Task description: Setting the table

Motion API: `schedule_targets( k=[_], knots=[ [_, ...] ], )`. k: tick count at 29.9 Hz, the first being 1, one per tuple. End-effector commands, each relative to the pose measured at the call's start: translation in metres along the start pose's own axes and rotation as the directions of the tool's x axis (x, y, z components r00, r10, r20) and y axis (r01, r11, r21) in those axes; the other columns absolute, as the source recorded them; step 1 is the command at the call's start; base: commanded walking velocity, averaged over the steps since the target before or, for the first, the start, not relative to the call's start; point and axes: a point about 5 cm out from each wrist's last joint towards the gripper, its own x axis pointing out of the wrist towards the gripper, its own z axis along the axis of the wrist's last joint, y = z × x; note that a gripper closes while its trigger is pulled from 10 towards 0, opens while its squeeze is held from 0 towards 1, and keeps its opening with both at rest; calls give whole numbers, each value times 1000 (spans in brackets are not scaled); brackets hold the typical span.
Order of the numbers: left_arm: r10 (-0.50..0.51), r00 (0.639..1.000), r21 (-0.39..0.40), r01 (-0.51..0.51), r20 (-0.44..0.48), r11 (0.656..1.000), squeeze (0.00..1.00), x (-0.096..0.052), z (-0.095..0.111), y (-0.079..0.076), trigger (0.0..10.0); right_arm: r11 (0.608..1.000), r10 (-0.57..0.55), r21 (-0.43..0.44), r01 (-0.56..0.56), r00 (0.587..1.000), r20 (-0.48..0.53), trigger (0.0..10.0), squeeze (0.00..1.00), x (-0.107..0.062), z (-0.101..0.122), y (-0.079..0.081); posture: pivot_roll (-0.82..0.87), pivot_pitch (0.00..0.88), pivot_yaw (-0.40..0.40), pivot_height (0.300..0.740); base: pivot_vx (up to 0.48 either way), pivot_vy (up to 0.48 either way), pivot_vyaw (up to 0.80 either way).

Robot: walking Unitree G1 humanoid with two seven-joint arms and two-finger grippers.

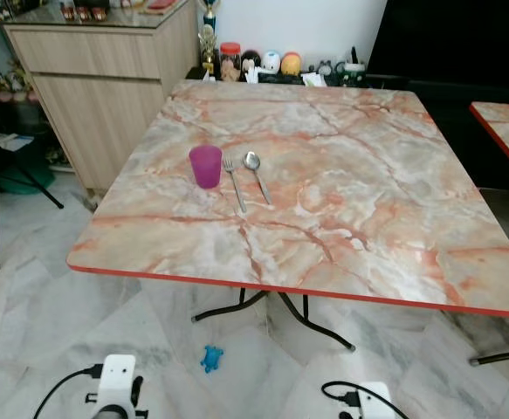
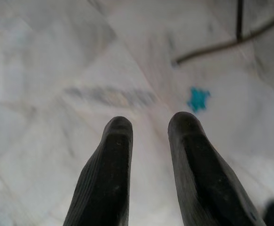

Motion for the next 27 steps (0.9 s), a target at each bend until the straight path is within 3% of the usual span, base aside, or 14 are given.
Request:
schedule_targets(
  k=[1, 3, 6, 7, 8, 9, 11, 15, 16, 21, 23, 25, 26, 27],
  knots=[
    [51, 997, -3, -51, 57, 999, 0, -2, 4, 13, 10000, 1000, -6, -4, 6, 1000, -6, 10000, 0, 0, -1, -4, 109, 0, -48, 740, 0, 0, 0],
    [102, 986, 16, -105, 130, 994, 0, -6, 11, 25, 10000, 1000, -5, -6, 5, 1000, -6, 10000, 0, 0, -1, -4, 116, 0, -52, 740, 0, 0, 0],
    [241, 929, 37, -262, 279, 964, 0, -18, 26, 51, 10000, 1000, -2, -12, 2, 1000, -8, 10000, 0, 0, -1, -4, 120, 0, -52, 740, 0, 0, 0],
    [329, 877, 27, -361, 350, 932, 0, -29, 35, 67, 10000, 1000, -1, -15, 0, 1000, -8, 10000, 0, -1, -1, -5, 128, 0, -56, 740, 0, 0, 0],
    [329, 877, 27, -361, 350, 932, 0, -29, 35, 67, 10000, 1000, -1, -15, 0, 1000, -8, 10000, 0, -1, -1, -5, 128, 0, -56, 740, 0, 0, 0],
    [400, 827, 34, -448, 394, 894, 0, -40, 43, 82, 10000, 1000, 0, -16, 0, 1000, -9, 10000, 0, -1, -1, -5, 132, 0, -59, 740, 0, 0, 0],
    [435, 796, 37, -494, 421, 869, 0, -45, 49, 88, 10000, 1000, 1, -17, -1, 1000, -9, 10000, 0, -1, -1, -6, 138, 0, -63, 740, 0, 0, 0],
    [525, 635, -36, -617, 566, 786, 0, -55, 99, 103, 10000, 1000, -1, -16, 1, 1000, -10, 10000, 0, 0, -1, -7, 150, 0, -75, 740, 0, 0, 0],
    [483, 577, -52, -605, 658, 794, 0, -51, 134, 96, 10000, 1000, 1, -24, -2, 1000, -10, 10000, 0, 0, 0, -7, 148, 0, -74, 740, 0, 0, 0],
    [349, 514, -64, -492, 784, 868, 0, -46, 193, 68, 10000, 1000, 2, -14, -2, 1000, -4, 10000, 0, 0, 1, -6, 136, 0, -66, 740, 0, 0, 0],
    [273, 537, -69, -368, 798, 927, 0, -40, 211, 49, 10000, 1000, 0, -10, 0, 1000, -3, 10000, 0, 0, 1, -6, 134, 0, -65, 740, 0, 0, 0],
    [160, 590, -51, -198, 791, 979, 0, -36, 226, 21, 10000, 1000, -21, 13, 21, 1000, 5, 10000, 0, 0, 1, -6, 133, 0, -61, 740, 0, 0, 0],
    [112, 605, -44, -126, 789, 991, 0, -35, 230, 9, 10000, 998, -42, 45, 42, 999, 11, 10000, 0, -1, 0, -6, 129, 0, -58, 740, 0, 0, 0],
    [112, 605, -44, -126, 789, 991, 0, -35, 230, 9, 10000, 998, -42, 45, 42, 999, 11, 10000, 0, -1, 0, -6, 129, 0, -58, 740, 0, 0, 0]
  ],
)
